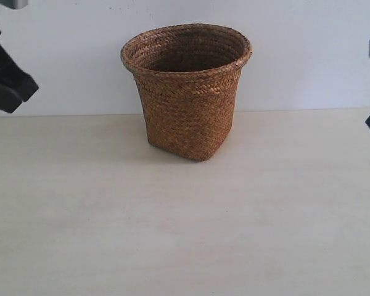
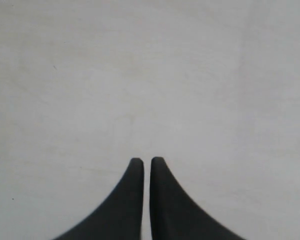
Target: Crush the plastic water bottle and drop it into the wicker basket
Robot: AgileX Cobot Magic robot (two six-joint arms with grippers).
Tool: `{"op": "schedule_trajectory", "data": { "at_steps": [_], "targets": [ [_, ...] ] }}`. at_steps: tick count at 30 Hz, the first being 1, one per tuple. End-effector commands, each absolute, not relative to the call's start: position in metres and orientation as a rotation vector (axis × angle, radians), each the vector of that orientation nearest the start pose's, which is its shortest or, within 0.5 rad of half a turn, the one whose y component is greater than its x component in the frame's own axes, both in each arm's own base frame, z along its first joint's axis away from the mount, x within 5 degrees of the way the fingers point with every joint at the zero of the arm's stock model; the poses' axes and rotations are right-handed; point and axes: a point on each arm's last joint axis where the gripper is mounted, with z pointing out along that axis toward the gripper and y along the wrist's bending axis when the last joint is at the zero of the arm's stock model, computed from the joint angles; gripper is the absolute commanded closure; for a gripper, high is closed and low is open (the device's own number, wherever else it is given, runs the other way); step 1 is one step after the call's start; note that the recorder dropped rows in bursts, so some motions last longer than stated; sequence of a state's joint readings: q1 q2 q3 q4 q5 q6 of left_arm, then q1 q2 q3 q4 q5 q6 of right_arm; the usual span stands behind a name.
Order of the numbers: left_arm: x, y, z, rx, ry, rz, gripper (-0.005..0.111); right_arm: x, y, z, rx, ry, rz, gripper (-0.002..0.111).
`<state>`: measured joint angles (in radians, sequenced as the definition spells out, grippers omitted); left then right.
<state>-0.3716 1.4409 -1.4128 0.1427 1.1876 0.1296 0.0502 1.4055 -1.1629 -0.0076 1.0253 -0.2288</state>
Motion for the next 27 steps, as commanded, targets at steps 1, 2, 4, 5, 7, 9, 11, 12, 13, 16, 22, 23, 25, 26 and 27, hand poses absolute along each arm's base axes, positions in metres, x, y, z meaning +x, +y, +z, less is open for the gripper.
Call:
{"op": "schedule_trajectory", "data": {
  "at_steps": [1, 2, 4, 5, 7, 9, 11, 12, 13, 16, 22, 23, 25, 26, 27],
  "targets": [
    [0.235, -0.078, 0.362, 0.611, 2.552, 0.092, 0.102, 0.252, 0.005, 0.329, -0.299, 2.645, -0.080, 0.108],
    [0.228, -0.075, 0.362, 0.596, 2.536, 0.085, 0.102, 0.246, 0.005, 0.332, -0.289, 2.615, -0.081, 0.108],
    [0.213, -0.070, 0.361, 0.560, 2.495, 0.064, 0.102, 0.233, 0.005, 0.338, -0.269, 2.552, -0.071, 0.108],
    [0.203, -0.066, 0.359, 0.552, 2.465, 0.055, 0.102, 0.227, 0.005, 0.339, -0.265, 2.517, -0.074, 0.108],
    [0.190, -0.061, 0.355, 0.537, 2.427, 0.042, 0.102, 0.215, 0.005, 0.340, -0.259, 2.459, -0.079, 0.108],
    [0.175, -0.056, 0.349, 0.517, 2.396, 0.030, 0.102, 0.200, 0.005, 0.341, -0.253, 2.398, -0.083, 0.108],
    [0.161, -0.051, 0.343, 0.496, 2.371, 0.016, 0.102, 0.185, 0.004, 0.341, -0.238, 2.339, -0.083, 0.108],
    [0.156, -0.049, 0.341, 0.494, 2.357, 0.013, 0.102, 0.178, 0.004, 0.340, -0.231, 2.315, -0.083, 0.108],
    [0.150, -0.047, 0.339, 0.491, 2.340, 0.009, 0.102, 0.170, 0.004, 0.342, -0.230, 2.282, -0.084, 0.108],
    [0.131, -0.040, 0.330, 0.472, 2.275, -0.011, 0.102, 0.149, 0.004, 0.341, -0.222, 2.195, -0.090, 0.108],
    [0.097, -0.028, 0.320, 0.398, 2.079, -0.079, 0.102, 0.110, 0.003, 0.331, -0.201, 2.012, -0.098, 0.108],
    [0.093, -0.027, 0.319, 0.387, 2.045, -0.090, 0.102, 0.105, 0.003, 0.331, -0.196, 1.974, -0.097, 0.108],
    [0.083, -0.024, 0.316, 0.375, 1.964, -0.107, 0.102, 0.096, 0.003, 0.326, -0.184, 1.912, -0.091, 0.108],
    [0.080, -0.023, 0.313, 0.372, 1.938, -0.113, 0.102, 0.093, 0.003, 0.324, -0.178, 1.890, -0.082, 0.108],
    [0.076, -0.021, 0.310, 0.368, 1.910, -0.118, 0.102, 0.089, 0.003, 0.322, -0.172, 1.863, -0.076, 0.108]
  ]
}}
